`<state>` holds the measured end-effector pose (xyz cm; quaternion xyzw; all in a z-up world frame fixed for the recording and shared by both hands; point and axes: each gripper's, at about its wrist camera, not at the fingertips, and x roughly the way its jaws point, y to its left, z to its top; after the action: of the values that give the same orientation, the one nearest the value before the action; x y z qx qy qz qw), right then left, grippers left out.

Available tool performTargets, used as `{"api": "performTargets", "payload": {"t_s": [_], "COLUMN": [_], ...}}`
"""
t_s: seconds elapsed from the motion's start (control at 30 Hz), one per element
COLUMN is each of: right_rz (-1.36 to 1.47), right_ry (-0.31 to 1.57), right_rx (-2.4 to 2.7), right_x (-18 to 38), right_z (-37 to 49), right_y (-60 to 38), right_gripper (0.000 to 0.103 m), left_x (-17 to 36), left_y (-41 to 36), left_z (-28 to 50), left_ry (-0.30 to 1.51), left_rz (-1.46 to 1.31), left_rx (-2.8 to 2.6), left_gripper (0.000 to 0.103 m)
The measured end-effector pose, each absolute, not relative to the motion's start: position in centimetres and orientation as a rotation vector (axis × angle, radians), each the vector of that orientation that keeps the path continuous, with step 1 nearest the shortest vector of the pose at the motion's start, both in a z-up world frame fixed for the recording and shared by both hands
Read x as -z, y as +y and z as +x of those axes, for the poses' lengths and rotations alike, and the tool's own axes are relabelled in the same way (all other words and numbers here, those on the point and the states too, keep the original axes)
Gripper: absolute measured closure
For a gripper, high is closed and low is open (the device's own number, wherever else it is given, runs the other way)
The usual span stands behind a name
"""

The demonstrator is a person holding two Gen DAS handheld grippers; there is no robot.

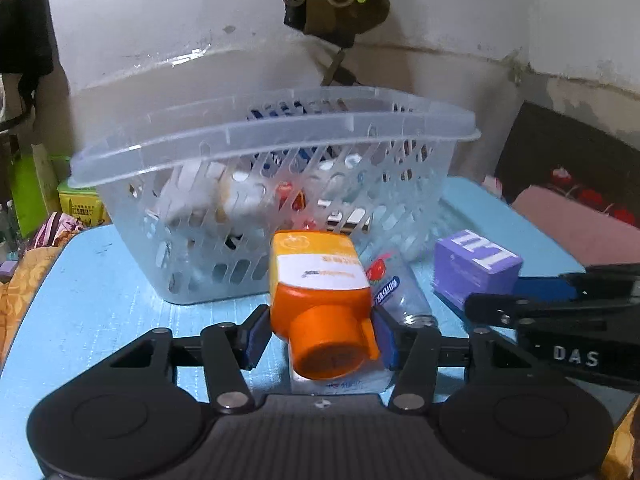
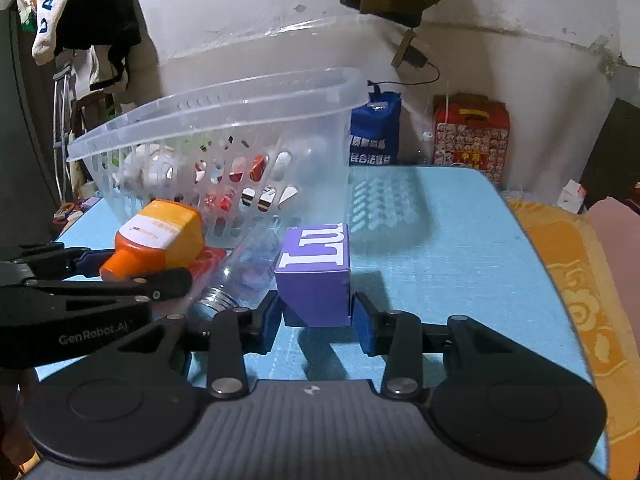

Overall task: Organize objects
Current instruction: 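Grasp the orange bottle with the left tool while the right tool grasps the purple LU box, then lift the orange bottle with the left tool while the right tool lifts the purple box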

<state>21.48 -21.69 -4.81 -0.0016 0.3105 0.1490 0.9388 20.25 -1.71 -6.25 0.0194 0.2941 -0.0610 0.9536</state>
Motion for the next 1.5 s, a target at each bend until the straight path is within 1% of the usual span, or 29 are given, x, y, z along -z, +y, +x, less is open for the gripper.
{"api": "performTargets", "payload": {"t_s": [0.27,0.57,0.7,1.5], "right_rz": [-0.034,-0.137,-0.157,-0.064], "right_ry": [0.592,0.51,0.508,0.466], "right_rx": [-0.345,-0.466,-0.501,-0.47], "right_x": [3.4,2.2,2.4,1.5], "right_z": [18.9,13.7,12.9,12.7], "right_y": [-21.1,-19.3,-19.1,-21.2], "right_gripper": [0.061,0.061,0.061,0.061], "left_x": [5.5,3.4,3.4,2.4], "left_y": [0.2,5.0,6.3,5.2], "left_z": [17.4,11.8,10.3,8.4], "left_ry": [0.551,0.487,0.467,0.389], "left_rz": [0.059,-0.004,-0.027,-0.015], "left_rx": [0.09,0.061,0.04,0.077], "left_gripper": [0.048,0.048,0.048,0.048]}}
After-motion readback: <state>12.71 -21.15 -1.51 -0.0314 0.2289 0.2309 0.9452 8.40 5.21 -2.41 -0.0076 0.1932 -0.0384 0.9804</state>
